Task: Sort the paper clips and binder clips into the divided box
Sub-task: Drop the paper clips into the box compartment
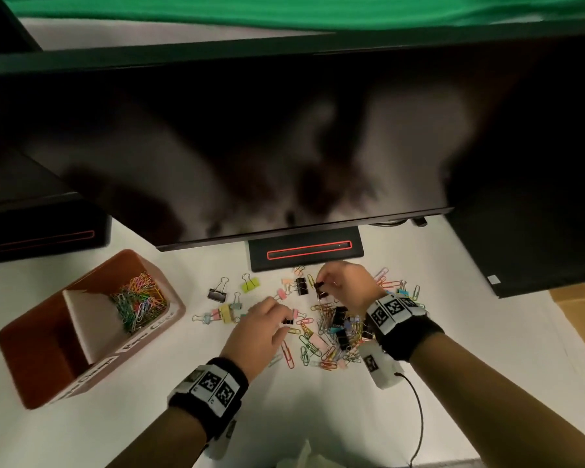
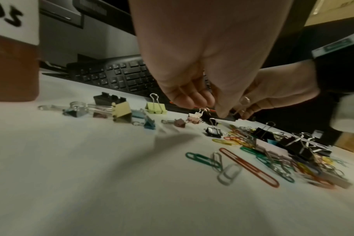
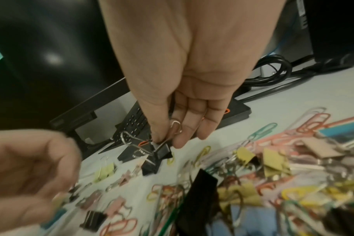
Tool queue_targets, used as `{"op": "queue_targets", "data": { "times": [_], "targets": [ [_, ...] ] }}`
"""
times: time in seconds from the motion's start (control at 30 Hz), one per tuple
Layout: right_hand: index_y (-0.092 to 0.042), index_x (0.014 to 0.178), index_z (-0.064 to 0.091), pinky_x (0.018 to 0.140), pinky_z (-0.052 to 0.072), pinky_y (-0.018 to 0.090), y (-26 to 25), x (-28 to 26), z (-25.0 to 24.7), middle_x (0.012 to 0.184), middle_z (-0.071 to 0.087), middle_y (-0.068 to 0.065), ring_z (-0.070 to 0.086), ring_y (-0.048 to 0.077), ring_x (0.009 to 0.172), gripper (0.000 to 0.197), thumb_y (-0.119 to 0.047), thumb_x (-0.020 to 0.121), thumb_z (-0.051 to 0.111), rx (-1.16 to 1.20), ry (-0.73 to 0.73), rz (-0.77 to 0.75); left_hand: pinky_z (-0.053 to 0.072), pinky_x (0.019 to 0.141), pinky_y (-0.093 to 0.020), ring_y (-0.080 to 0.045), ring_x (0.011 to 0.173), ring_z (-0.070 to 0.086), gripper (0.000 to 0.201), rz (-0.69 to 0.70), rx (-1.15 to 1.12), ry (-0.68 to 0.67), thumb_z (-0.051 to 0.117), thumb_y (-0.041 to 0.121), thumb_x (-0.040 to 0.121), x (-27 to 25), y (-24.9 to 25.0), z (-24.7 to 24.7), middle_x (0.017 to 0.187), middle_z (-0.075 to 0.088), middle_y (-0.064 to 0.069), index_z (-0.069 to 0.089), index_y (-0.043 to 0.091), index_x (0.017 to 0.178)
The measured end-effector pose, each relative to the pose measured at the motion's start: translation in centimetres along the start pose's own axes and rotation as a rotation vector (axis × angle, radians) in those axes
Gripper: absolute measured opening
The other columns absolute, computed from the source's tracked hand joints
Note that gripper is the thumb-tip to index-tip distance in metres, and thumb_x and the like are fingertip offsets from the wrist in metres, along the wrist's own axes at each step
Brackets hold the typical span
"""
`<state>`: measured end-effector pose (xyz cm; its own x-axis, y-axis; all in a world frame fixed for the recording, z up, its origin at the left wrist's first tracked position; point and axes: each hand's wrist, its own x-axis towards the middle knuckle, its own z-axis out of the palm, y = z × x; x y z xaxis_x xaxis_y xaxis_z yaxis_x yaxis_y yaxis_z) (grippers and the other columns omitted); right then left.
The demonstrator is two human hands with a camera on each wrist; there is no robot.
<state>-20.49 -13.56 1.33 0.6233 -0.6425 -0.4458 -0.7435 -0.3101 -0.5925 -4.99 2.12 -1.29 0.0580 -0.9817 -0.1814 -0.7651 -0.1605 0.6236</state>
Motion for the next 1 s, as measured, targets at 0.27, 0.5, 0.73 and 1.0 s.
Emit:
{"op": "queue_targets", "data": {
  "times": [0.27, 0.5, 0.73, 1.0],
  "targets": [
    [-0.016, 0.123, 0.056, 0.096, 0.045, 0.028, 1.0, 0.3, -0.5, 0.12, 0.064, 0.005, 0.061, 0.02, 0.108, 0.029, -0.014, 0.095, 0.049, -0.082, -0.051, -0.053, 0.031, 0.105, -0.024, -0.014, 0.116, 0.049, 0.038, 0.069, 0.047, -0.059, 0.051, 0.015, 0.089, 0.5, 1.2, 2.6, 0.129, 0.05, 0.002, 0.053, 0.02, 0.127],
    [-0.025, 0.138, 0.042, 0.109, 0.034, 0.041, 1.5, 0.8, 0.3, 0.147, 0.032, -0.001, 0.034, 0.021, 0.131, 0.068, -0.032, 0.077, 0.071, -0.357, -0.28, -0.172, 0.049, 0.085, -0.025, -0.016, 0.095, 0.058, 0.033, 0.139, 0.139, -0.073, 0.065, 0.014, 0.081, 0.8, 0.4, 3.1, 0.11, 0.059, 0.0, 0.063, 0.019, 0.114],
    [-0.016, 0.124, 0.054, 0.1, 0.042, 0.031, 1.9, -0.2, 1.9, 0.126, 0.05, 0.001, 0.049, 0.02, 0.115, 0.047, -0.019, 0.08, 0.069, -0.315, -0.2, -0.187, 0.054, 0.07, -0.03, -0.016, 0.076, 0.06, 0.003, 0.113, 0.103, -0.041, 0.065, 0.014, 0.082, 1.0, -0.1, 2.9, 0.087, 0.061, 0.0, 0.068, 0.014, 0.084],
    [-0.015, 0.103, 0.066, 0.09, 0.046, 0.033, 1.3, 0.7, 1.2, 0.108, 0.066, 0.003, 0.06, 0.023, 0.099, 0.019, -0.023, 0.086, 0.063, -0.362, -0.293, -0.148, 0.046, 0.087, -0.028, -0.019, 0.093, 0.056, 0.012, -0.029, 0.046, -0.087, 0.056, 0.015, 0.09, 1.3, 0.2, 2.9, 0.099, 0.061, -0.005, 0.063, 0.011, 0.098]
  ]
}}
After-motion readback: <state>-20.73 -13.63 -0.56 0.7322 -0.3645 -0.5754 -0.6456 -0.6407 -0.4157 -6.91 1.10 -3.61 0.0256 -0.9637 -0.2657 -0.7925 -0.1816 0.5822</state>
